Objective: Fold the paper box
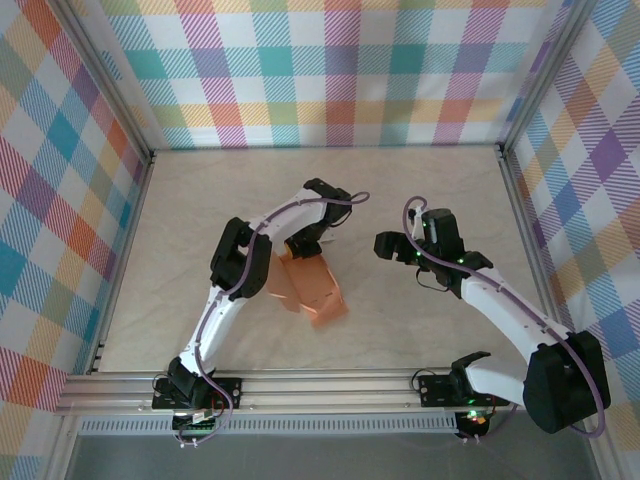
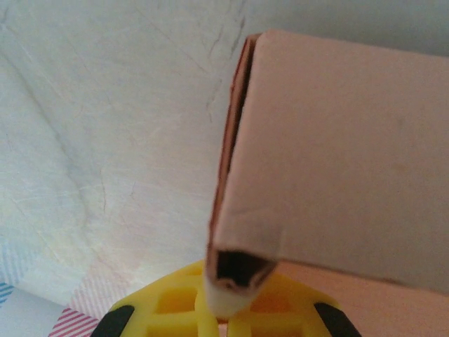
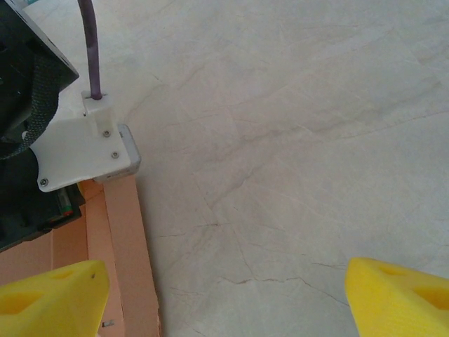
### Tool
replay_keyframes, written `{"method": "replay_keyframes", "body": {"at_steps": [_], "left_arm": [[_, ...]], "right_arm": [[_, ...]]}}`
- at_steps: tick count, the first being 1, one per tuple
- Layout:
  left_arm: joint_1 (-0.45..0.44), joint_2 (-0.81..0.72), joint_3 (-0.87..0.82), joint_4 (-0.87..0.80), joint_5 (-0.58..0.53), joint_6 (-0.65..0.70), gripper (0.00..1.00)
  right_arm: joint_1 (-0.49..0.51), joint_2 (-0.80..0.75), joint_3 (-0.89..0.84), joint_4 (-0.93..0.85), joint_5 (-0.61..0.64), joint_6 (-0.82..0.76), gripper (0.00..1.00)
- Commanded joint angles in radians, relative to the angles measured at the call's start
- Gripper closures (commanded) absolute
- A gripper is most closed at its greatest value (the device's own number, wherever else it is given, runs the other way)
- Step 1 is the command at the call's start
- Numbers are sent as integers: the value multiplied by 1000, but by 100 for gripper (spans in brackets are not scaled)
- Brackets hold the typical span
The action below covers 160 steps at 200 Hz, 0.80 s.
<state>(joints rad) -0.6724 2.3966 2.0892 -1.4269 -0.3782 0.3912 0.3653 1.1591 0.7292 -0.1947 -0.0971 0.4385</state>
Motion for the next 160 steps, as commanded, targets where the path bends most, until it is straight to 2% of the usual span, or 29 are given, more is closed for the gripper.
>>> {"method": "replay_keyframes", "body": {"at_steps": [1,25,40,55,118,125,144,160], "left_arm": [[-6,42,28,16,-31,-48,100],[-9,17,29,14,27,-20,98],[-9,-5,31,18,60,-7,92],[-7,-26,34,22,86,5,81],[-7,-67,75,-7,129,30,77],[-7,-78,75,-4,134,31,72],[-7,-115,75,15,151,32,70],[-6,-168,63,51,177,29,60]], "right_arm": [[-12,-4,-19,31,-26,19,13],[-15,-10,-22,30,-30,16,13],[-17,-12,-23,31,-34,16,13],[-18,-9,-22,33,-36,20,13],[-18,4,-18,48,-55,31,13],[-19,6,-19,49,-56,31,13],[-17,5,-20,55,-59,28,13],[-18,7,-22,66,-63,16,13]]}}
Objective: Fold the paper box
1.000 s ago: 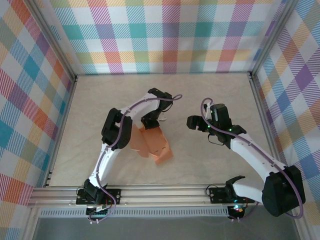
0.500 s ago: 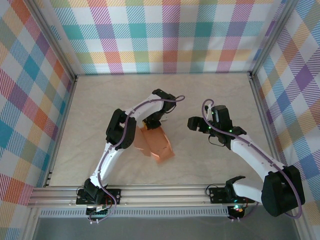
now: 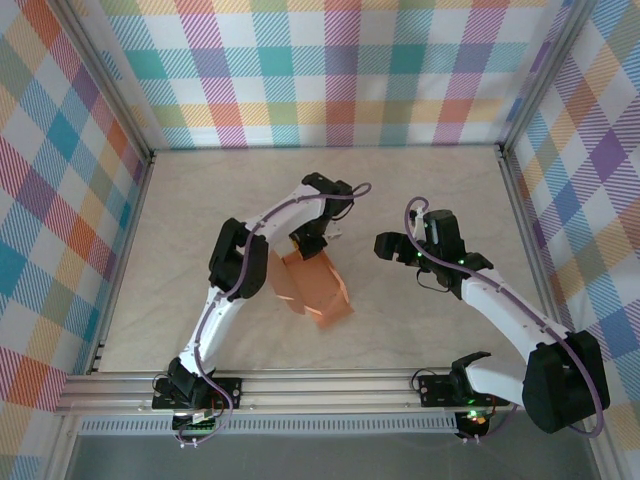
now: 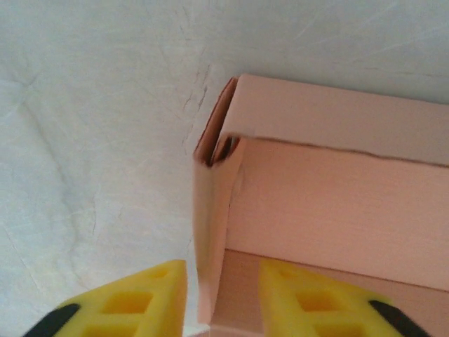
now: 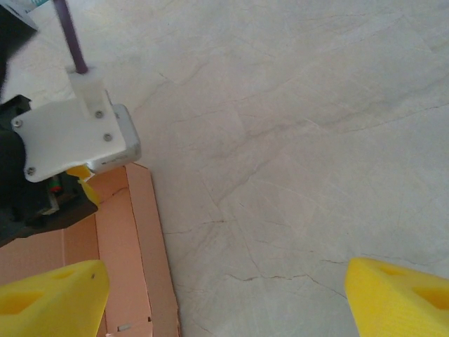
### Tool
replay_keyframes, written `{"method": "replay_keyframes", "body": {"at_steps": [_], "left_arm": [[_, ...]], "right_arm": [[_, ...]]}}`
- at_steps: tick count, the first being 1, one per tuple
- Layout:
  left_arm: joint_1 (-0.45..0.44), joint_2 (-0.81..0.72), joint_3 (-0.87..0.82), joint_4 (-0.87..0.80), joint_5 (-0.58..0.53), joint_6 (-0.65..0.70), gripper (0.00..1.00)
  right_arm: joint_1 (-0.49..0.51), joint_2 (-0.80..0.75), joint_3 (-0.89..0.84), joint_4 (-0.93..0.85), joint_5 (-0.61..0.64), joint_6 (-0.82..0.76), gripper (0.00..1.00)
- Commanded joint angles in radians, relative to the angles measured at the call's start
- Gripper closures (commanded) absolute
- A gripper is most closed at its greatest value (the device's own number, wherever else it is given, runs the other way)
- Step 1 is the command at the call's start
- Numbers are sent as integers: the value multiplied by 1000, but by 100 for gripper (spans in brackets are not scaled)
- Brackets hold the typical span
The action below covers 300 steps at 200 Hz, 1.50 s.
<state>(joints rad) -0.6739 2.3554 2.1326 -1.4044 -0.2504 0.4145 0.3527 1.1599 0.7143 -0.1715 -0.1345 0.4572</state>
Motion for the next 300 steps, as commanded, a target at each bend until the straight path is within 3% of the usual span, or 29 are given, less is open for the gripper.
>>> {"method": "replay_keyframes", "body": {"at_steps": [1,35,57,85,109,134,162,179,205,223,256,300], "left_arm": [[-4,-132,19,33,53,5,60],[6,-304,-93,213,114,-29,34],[34,-444,-229,357,176,-74,27],[82,-637,-418,534,187,-214,13],[183,-826,-610,660,228,-386,0],[307,-1024,-815,751,267,-529,0],[459,-1177,-995,777,263,-660,0],[560,-1247,-1089,753,220,-819,0],[678,-1299,-1216,743,296,-950,1],[691,-1300,-1277,736,324,-977,6],[682,-1268,-1406,880,513,-1022,7],[580,-1142,-1429,1014,552,-1058,13]], "right_arm": [[-6,6,-7,44,-26,-6,13],[-5,15,-10,91,-41,-72,12],[-4,29,-24,163,-46,-151,12],[-6,95,-4,241,-146,-319,11],[-1,169,39,270,-235,-471,8],[1,235,95,281,-406,-659,8],[26,353,263,81,-548,-884,6],[56,437,379,-62,-590,-1022,5],[97,572,576,-253,-593,-1129,3],[125,638,668,-313,-558,-1158,3],[146,693,724,-297,-538,-1131,2],[154,682,681,-244,-470,-1119,2]]}}
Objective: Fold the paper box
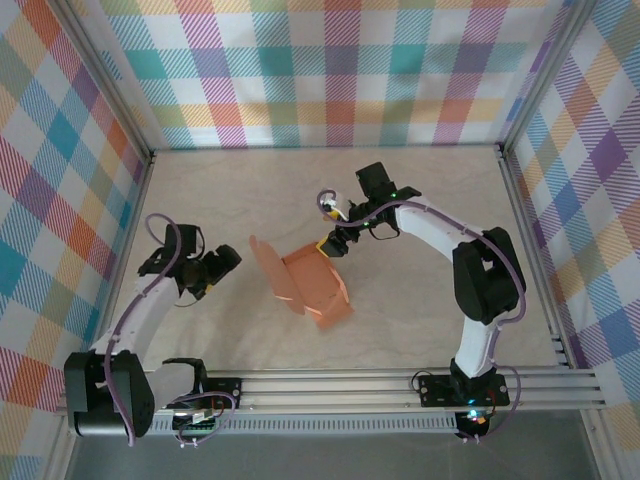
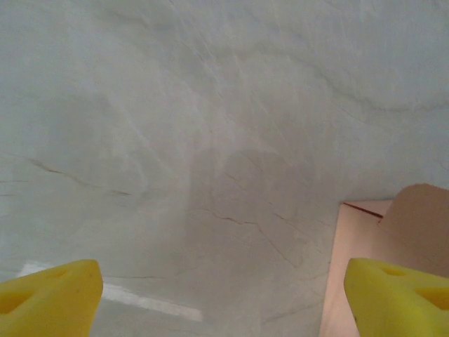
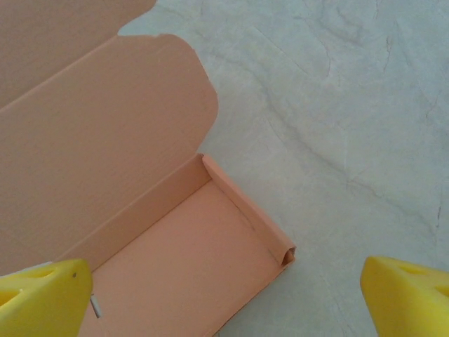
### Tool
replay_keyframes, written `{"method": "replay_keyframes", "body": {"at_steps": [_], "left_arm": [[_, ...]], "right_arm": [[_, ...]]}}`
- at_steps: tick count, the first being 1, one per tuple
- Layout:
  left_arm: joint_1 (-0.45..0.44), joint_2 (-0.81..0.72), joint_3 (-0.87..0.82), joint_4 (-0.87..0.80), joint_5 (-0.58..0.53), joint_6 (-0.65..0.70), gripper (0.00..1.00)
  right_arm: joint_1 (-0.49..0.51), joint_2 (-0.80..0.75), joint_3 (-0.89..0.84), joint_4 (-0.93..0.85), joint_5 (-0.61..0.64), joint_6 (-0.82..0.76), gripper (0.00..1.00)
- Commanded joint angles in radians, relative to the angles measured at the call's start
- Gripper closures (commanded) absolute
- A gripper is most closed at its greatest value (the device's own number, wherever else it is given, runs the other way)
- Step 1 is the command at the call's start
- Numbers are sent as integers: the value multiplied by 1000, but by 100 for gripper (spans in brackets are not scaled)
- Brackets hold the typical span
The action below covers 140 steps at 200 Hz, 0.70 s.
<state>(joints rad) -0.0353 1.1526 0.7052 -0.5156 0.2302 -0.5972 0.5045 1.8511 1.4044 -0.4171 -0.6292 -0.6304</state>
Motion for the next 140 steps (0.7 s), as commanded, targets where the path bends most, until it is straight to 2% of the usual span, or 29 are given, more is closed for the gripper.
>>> {"method": "replay_keyframes", "body": {"at_steps": [1,74,99,140], "left_arm": [[-62,66,0,129,73,-48,12],[-294,356,191,213,49,-63,13],[-324,476,279,223,75,-52,12],[-341,586,382,225,121,-44,12]], "right_arm": [[2,-10,-10,2,25,-32,2],[-22,-83,-110,41,135,-57,1],[-32,-94,-137,35,140,-92,2],[-52,-52,-108,-39,180,-147,11]]}}
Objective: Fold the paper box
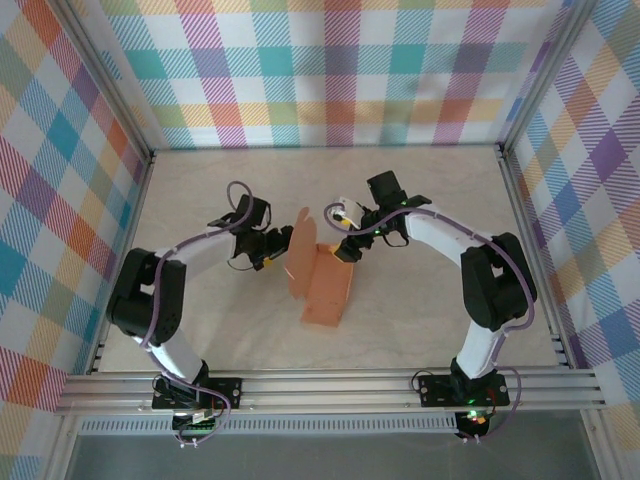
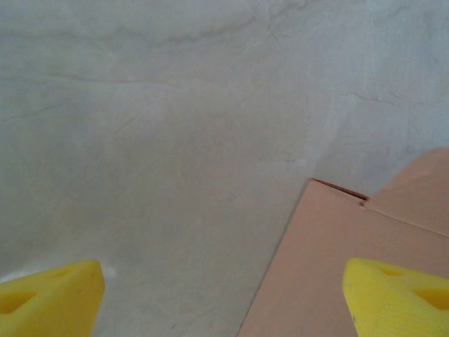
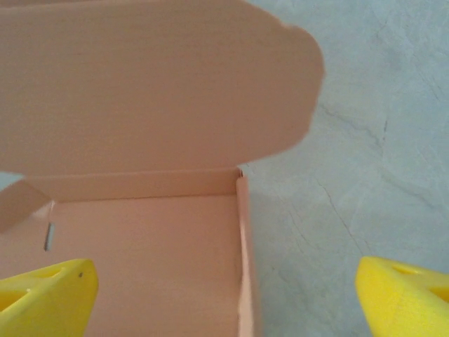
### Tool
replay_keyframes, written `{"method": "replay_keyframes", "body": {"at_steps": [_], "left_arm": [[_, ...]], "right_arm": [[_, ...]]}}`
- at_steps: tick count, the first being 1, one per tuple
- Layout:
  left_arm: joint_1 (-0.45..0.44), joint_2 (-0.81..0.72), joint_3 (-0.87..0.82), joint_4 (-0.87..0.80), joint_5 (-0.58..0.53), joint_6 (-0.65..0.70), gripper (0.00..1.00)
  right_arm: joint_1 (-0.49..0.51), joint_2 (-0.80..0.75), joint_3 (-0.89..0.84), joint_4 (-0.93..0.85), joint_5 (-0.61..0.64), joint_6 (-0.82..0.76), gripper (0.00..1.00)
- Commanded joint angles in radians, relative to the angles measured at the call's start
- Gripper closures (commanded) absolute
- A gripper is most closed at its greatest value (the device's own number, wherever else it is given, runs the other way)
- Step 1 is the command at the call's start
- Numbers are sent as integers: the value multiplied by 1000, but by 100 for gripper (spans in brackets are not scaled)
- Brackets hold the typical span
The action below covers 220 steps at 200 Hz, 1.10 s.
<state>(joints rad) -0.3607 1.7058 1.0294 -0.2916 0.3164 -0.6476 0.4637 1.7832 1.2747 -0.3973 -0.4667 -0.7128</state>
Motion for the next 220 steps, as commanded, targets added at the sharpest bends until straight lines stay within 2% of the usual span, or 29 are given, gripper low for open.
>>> {"method": "replay_keyframes", "body": {"at_steps": [1,13,27,36,69,118,143,220], "left_arm": [[-16,33,60,1,35,6,12],[-18,36,73,-10,29,14,11],[-18,35,76,-20,23,20,11],[-18,32,73,-23,20,23,11],[-18,25,57,-20,15,29,11],[-18,21,55,-24,13,41,11],[-18,19,48,-24,13,43,11],[-18,9,35,-20,13,45,10]], "right_arm": [[-11,18,24,-62,19,-66,12],[-11,44,46,-96,37,-79,21],[-10,74,77,-135,52,-83,46],[-8,92,94,-150,58,-85,52],[10,135,115,-154,103,-82,56],[34,200,152,-166,129,-70,71],[45,230,172,-179,141,-71,73],[65,274,185,-176,178,-73,91]]}}
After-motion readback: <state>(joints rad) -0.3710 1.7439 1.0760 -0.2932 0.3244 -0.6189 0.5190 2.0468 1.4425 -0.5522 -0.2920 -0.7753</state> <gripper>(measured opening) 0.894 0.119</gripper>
